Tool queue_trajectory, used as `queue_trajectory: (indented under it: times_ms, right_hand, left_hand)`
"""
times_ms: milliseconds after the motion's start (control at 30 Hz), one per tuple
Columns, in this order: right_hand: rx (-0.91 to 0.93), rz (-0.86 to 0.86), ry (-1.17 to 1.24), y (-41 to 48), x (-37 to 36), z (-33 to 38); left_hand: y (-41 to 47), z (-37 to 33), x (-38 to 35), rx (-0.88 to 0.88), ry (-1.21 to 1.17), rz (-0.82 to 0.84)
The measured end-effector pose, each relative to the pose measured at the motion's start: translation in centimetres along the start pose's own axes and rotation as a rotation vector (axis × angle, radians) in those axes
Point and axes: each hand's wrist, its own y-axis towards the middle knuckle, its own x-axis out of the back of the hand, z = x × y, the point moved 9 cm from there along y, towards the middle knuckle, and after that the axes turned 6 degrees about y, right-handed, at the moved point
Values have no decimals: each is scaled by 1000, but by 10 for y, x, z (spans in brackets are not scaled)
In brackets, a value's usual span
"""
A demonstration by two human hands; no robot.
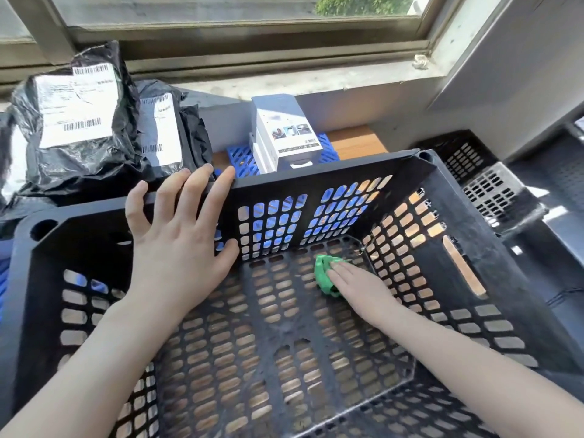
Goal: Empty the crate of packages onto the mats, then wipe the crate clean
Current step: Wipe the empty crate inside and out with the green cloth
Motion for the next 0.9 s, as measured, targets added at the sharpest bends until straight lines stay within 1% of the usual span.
queue_trajectory:
  times_ms: [100, 133, 167, 233, 300, 367, 433, 467, 533, 600, 667, 733, 800, 833, 867, 900]
  right_hand:
    - [-421, 72, 7, -15, -1, -38]
    - [-510, 66, 32, -15, -1, -38]
    - [-531, 64, 54, -10, -2, -28]
    - [-383, 49, 92, 8, -8, 13]
    - [-156, -9, 171, 21, -13, 65]
    - [145, 27, 198, 18, -21, 131]
    - [431, 69, 165, 5, -26, 183]
    - [527, 83, 144, 0, -27, 194]
    - [618, 41, 117, -2, -23, 186]
    - [633, 4, 76, 0, -21, 154]
    - [554, 8, 8, 4, -22, 109]
    - [382, 25, -12, 8, -20, 61]
    - [183, 46, 14, 7, -20, 28]
    - [123, 38, 19, 5, -20, 24]
    - [109, 15, 18, 2, -19, 29]
    - [151, -18, 26, -4, -18, 43]
  left_hand:
    - [0, 0, 2, 2, 2, -22]
    - [0, 1, 2, 3, 4, -25]
    - [0, 0, 2, 3, 4, -25]
    - [1, 0, 1, 3, 5, -23]
    - [0, 0, 0, 5, 5, -17]
    - [0, 0, 1, 5, 6, -21]
    - [0, 0, 1, 3, 8, -26]
    - [0, 0, 2, 3, 8, -27]
    - [0, 1, 1, 2, 5, -25]
    - [0, 1, 1, -1, 1, -26]
    - [0, 1, 0, -8, -1, -26]
    - [0, 1, -1, -5, -4, -19]
    - [1, 1, -1, -5, -3, -15]
    - [1, 0, -1, -5, -1, -17]
    - [1, 1, 0, -5, 2, -19]
    - [0, 1, -1, -5, 4, -21]
